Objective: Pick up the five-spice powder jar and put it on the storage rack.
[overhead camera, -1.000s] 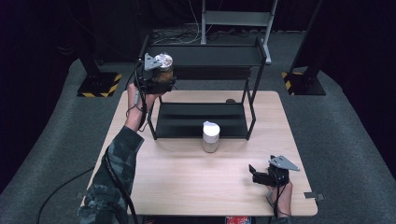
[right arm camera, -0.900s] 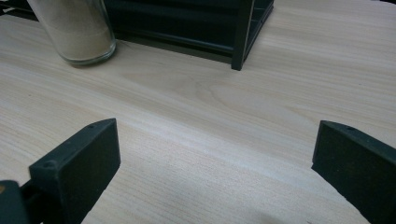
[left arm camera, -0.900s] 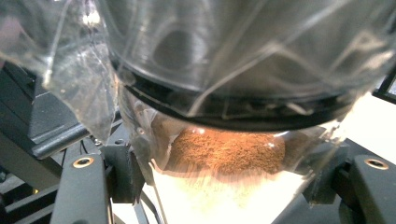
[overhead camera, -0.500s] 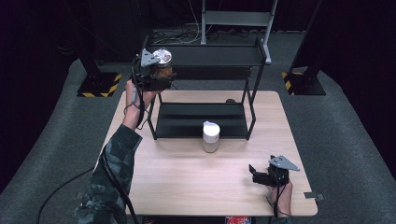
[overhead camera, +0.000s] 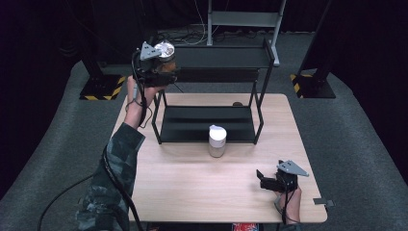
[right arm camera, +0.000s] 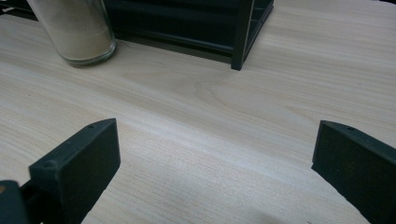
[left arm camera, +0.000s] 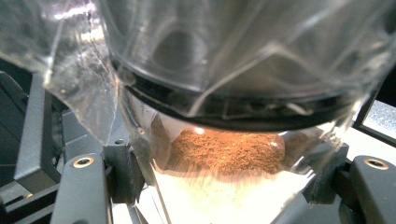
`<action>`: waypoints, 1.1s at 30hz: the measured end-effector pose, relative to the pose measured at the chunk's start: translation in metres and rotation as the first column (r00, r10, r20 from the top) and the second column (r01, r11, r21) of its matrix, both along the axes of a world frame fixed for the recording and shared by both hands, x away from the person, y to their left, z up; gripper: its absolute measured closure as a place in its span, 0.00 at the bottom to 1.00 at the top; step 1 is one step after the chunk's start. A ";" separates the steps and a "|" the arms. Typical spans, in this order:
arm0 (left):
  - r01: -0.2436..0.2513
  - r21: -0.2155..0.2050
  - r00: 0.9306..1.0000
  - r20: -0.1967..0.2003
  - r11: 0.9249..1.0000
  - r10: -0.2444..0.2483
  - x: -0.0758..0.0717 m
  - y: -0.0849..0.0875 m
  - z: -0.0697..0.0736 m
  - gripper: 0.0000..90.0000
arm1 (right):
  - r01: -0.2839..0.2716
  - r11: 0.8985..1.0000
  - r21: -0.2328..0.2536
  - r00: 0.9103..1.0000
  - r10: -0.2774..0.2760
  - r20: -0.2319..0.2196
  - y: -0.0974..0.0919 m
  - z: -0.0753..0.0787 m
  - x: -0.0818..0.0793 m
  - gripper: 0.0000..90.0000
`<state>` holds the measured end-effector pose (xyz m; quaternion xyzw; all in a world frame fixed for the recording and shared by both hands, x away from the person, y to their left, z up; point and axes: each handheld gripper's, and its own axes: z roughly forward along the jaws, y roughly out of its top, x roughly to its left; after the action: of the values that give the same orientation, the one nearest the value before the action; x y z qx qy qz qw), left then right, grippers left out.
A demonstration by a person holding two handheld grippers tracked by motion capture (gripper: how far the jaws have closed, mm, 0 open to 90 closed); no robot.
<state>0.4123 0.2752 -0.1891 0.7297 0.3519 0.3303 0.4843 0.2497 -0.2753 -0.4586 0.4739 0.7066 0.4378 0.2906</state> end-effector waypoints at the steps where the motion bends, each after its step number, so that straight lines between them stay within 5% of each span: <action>1: 0.009 -0.019 1.000 -0.005 1.000 -0.009 0.002 0.003 0.002 0.34 | 0.000 1.000 0.001 1.000 0.000 -0.001 0.000 0.000 0.000 0.00; 17: -0.013 -0.022 1.000 0.005 1.000 0.013 0.012 0.000 0.024 0.34 | -0.002 1.000 0.004 1.000 0.002 -0.001 -0.001 0.000 0.000 0.00; 33: -0.058 -0.023 0.998 -0.033 0.998 0.058 0.036 -0.008 0.032 0.34 | -0.007 1.000 0.001 1.000 0.007 0.001 -0.001 0.000 0.001 0.00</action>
<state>0.4480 0.2670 -0.1569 0.7184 0.3846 0.3282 0.4777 0.2504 -0.2764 -0.4587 0.4713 0.7081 0.4392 0.2891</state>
